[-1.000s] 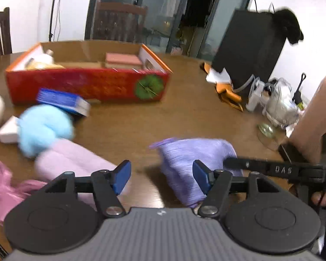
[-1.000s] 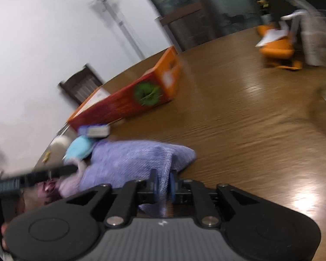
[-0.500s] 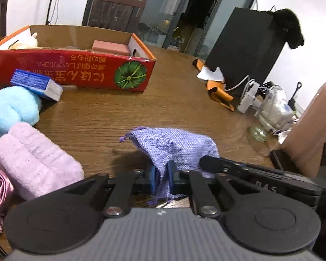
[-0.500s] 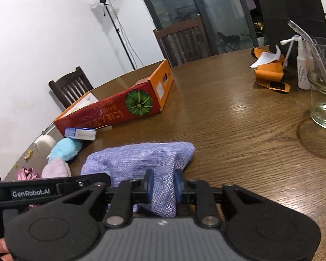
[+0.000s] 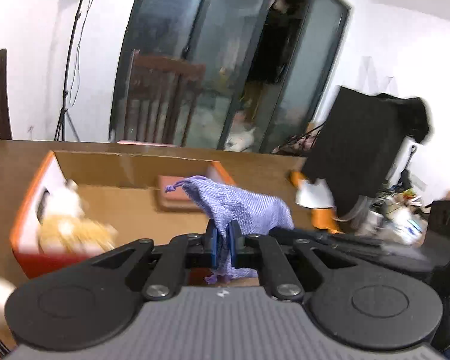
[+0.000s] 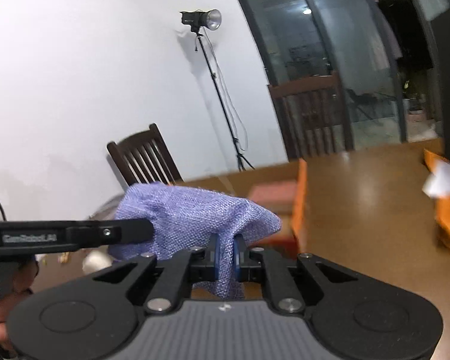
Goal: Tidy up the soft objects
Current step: 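Lift the purple sachet with both grippers and carry it over the box, then lower the purple sachet into the box and open both grippers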
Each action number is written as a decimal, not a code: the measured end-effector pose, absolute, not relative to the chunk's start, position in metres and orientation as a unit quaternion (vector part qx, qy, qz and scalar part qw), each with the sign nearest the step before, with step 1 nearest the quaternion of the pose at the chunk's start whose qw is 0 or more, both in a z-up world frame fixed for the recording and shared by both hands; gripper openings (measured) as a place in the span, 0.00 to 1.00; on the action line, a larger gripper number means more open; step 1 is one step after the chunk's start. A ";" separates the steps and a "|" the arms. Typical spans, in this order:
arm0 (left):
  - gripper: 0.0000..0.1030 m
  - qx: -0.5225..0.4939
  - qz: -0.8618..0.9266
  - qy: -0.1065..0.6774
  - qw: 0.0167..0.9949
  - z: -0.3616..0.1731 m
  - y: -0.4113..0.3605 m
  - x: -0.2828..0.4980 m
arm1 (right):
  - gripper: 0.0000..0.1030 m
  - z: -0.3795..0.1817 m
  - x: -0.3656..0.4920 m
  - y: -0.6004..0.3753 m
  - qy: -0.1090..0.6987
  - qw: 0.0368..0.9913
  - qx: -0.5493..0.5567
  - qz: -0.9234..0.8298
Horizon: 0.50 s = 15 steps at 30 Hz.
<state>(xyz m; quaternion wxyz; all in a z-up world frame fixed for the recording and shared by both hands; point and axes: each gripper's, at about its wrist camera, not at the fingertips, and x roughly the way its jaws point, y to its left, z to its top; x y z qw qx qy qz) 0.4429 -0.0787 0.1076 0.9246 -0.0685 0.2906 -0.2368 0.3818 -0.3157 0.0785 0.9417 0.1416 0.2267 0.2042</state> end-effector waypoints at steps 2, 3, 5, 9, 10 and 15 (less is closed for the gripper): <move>0.08 -0.076 -0.204 0.313 0.924 0.106 -0.063 0.487 | 0.09 0.085 0.426 -0.304 0.243 0.936 0.148 0.209; 0.08 -0.065 -0.200 0.319 0.924 0.104 -0.058 0.508 | 0.09 0.087 0.454 -0.294 0.255 0.931 0.147 0.214; 0.08 -0.062 -0.174 0.328 0.926 0.100 -0.047 0.546 | 0.09 0.089 0.499 -0.274 0.276 0.926 0.144 0.213; 0.10 -0.020 -0.098 0.354 0.930 0.079 -0.027 0.612 | 0.09 0.078 0.578 -0.228 0.329 0.912 0.133 0.207; 0.11 -0.011 -0.089 0.371 0.924 0.071 -0.022 0.626 | 0.09 0.071 0.597 -0.216 0.347 0.905 0.131 0.210; 0.39 0.044 -0.060 0.371 0.926 0.054 -0.011 0.641 | 0.22 0.042 0.641 -0.171 0.400 0.891 0.089 0.196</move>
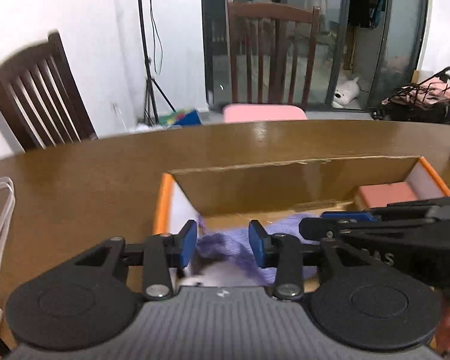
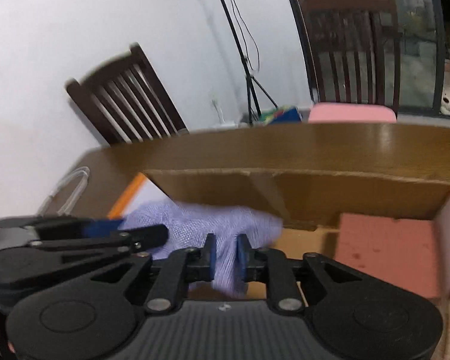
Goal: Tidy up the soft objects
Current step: 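Lower the purple sachet into the box and open both grippers, then withdraw both grippers from the box toward the pink towel roll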
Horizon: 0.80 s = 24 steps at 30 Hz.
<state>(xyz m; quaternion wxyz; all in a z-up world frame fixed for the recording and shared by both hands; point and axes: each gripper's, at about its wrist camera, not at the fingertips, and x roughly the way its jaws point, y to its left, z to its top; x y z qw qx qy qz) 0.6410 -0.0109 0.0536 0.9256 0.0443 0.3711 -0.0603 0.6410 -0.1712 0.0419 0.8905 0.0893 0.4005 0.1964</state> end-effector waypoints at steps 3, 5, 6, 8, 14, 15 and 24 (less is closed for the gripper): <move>0.42 0.030 -0.067 0.361 0.930 0.059 0.003 0.632 | 0.50 0.038 0.641 -0.167 0.408 0.888 0.085 0.195; 0.42 0.028 -0.059 0.353 0.933 0.065 0.010 0.622 | 0.52 0.040 0.633 -0.170 0.408 0.888 0.084 0.197; 0.42 0.026 -0.055 0.349 0.935 0.071 0.011 0.614 | 0.52 0.045 0.627 -0.176 0.404 0.890 0.082 0.194; 0.42 0.020 -0.057 0.341 0.938 0.083 0.017 0.600 | 0.52 0.059 0.608 -0.187 0.391 0.897 0.078 0.190; 0.73 0.034 -0.109 0.247 0.962 0.127 0.042 0.472 | 0.64 0.110 0.510 -0.235 0.329 0.921 0.061 0.198; 0.74 0.035 -0.118 0.232 0.965 0.129 0.045 0.450 | 0.66 0.114 0.495 -0.240 0.323 0.923 0.058 0.198; 0.88 0.013 -0.089 0.180 0.980 0.099 0.068 0.285 | 0.77 0.114 0.312 -0.251 0.254 0.944 0.003 0.212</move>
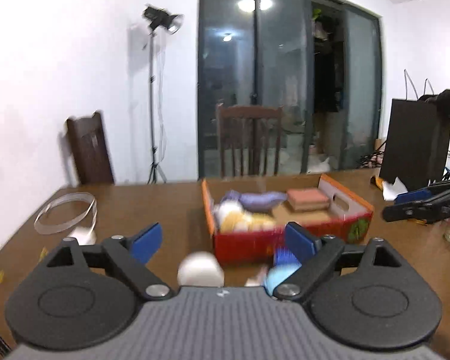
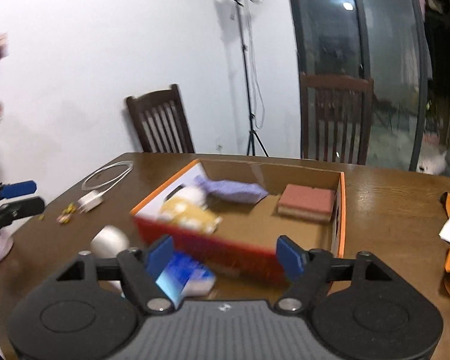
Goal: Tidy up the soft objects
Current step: 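Withdraw both grippers from the box toward the pink towel roll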
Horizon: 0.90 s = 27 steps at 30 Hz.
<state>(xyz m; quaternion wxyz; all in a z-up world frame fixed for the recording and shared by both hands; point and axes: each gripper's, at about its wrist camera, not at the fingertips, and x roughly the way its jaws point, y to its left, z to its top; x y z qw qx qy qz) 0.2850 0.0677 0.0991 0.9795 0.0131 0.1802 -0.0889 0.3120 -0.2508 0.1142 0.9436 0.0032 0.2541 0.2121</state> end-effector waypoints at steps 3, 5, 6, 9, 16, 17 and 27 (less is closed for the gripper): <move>0.89 -0.017 -0.094 0.206 0.974 0.073 0.073 0.255 | 0.77 0.093 0.267 -0.236 0.253 0.944 -0.018 0.209; 0.89 -0.029 -0.087 0.222 0.971 0.058 0.074 0.239 | 0.77 0.078 0.249 -0.227 0.258 0.943 -0.020 0.210; 0.89 -0.032 -0.081 0.226 0.970 0.052 0.075 0.232 | 0.77 0.070 0.239 -0.225 0.264 0.941 -0.017 0.209; 0.89 -0.040 -0.078 0.244 0.966 0.034 0.074 0.216 | 0.77 0.050 0.219 -0.218 0.277 0.938 -0.004 0.210; 0.89 -0.031 -0.079 0.237 0.968 0.036 0.061 0.206 | 0.74 0.014 0.211 -0.211 0.304 0.931 0.013 0.202; 0.89 -0.035 -0.081 0.234 0.968 0.038 0.058 0.209 | 0.74 0.011 0.213 -0.209 0.305 0.932 0.011 0.196; 0.71 -0.058 -0.150 0.230 0.960 0.047 0.005 0.253 | 0.69 0.000 0.247 -0.253 0.277 0.953 0.083 0.095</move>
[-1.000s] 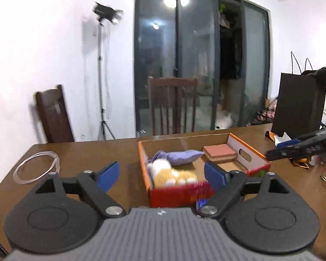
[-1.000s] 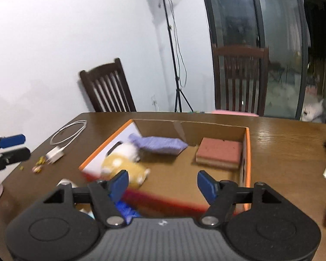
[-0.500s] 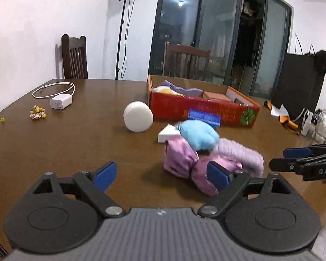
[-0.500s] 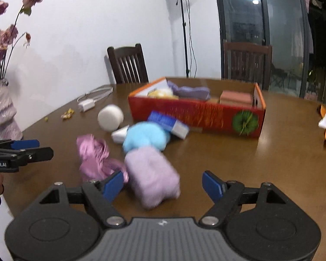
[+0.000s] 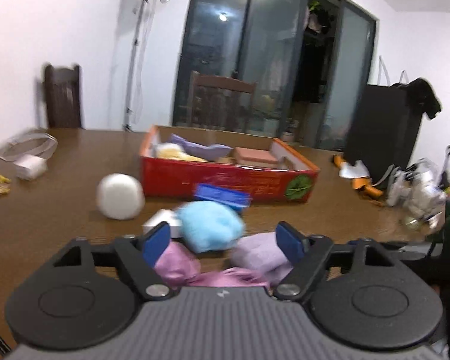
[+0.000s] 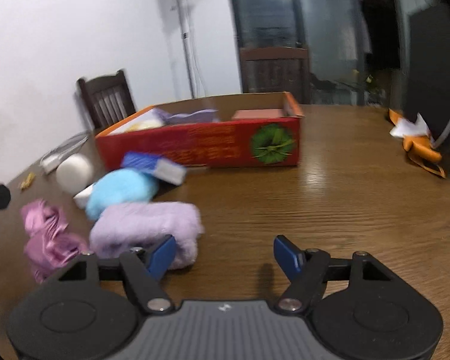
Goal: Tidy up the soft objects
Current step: 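Withdraw both grippers from the box toward the pink towel roll, then close both grippers on the pink towel roll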
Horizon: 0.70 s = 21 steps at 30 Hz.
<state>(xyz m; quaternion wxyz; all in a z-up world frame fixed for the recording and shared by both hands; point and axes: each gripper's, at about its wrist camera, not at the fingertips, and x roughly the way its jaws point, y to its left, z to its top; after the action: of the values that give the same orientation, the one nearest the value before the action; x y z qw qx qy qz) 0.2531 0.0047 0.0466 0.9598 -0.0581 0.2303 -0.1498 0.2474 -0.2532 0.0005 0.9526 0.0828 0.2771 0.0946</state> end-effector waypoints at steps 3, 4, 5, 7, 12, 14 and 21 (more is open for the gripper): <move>0.65 -0.094 -0.182 0.270 0.941 0.038 -0.009 0.280 | 0.69 0.005 0.250 -0.272 0.271 0.943 0.148 0.121; 0.64 -0.099 -0.181 0.283 0.937 0.034 -0.013 0.289 | 0.69 0.005 0.253 -0.276 0.271 0.940 0.163 0.125; 0.61 -0.099 -0.174 0.297 0.934 0.029 -0.018 0.297 | 0.69 0.005 0.257 -0.279 0.271 0.938 0.174 0.127; 0.59 -0.096 -0.163 0.311 0.931 0.020 -0.027 0.310 | 0.69 0.003 0.267 -0.280 0.274 0.936 0.180 0.130; 0.58 -0.118 -0.154 0.353 0.915 0.002 -0.032 0.328 | 0.54 -0.009 0.292 -0.267 0.290 0.917 0.192 0.194; 0.55 -0.127 -0.150 0.356 0.914 -0.004 -0.031 0.329 | 0.43 -0.015 0.298 -0.261 0.300 0.910 0.188 0.216; 0.39 -0.129 -0.163 0.365 0.908 -0.008 -0.034 0.334 | 0.30 -0.020 0.301 -0.252 0.304 0.907 0.180 0.231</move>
<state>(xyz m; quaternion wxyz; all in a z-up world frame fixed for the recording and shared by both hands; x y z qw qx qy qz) 0.3342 -0.0336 -0.0076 0.9076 -0.1287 0.3647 -0.1633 0.3009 -0.2520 -0.0198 0.9065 0.1799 0.3040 0.2312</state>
